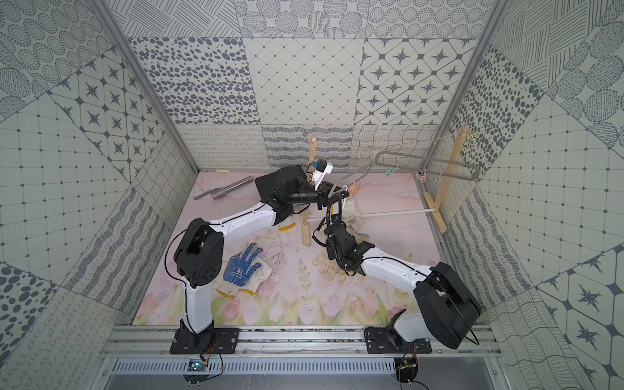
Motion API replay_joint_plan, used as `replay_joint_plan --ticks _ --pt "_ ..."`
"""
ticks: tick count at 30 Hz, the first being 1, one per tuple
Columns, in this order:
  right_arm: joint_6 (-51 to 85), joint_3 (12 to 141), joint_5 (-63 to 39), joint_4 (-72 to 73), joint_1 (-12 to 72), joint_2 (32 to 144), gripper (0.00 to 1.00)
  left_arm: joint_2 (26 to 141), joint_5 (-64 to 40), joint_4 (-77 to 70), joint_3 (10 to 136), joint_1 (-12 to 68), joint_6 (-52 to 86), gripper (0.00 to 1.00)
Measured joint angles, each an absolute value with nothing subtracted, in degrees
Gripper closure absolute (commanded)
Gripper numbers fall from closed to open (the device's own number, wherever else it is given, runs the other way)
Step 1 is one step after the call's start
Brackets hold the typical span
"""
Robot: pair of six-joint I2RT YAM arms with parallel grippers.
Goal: Clip the gloves onto a hanger to dry
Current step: Pick up the glove from the center of the board.
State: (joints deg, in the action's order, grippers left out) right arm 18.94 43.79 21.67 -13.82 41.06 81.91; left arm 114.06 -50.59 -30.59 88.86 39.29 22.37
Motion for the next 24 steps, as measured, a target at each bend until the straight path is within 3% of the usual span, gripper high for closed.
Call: replay_joint_plan --ticks 14,24 --pt "14.76 49.08 26.13 -16.21 42.04 90.56 0.49 113.54 -49.93 -29.34 88.71 38.89 21.65 1.00" --pt "14.98 50.30 27.38 -17.61 42.44 93.27 0.59 113.54 -49.19 -28.95 88.71 38.89 20.82 1.00"
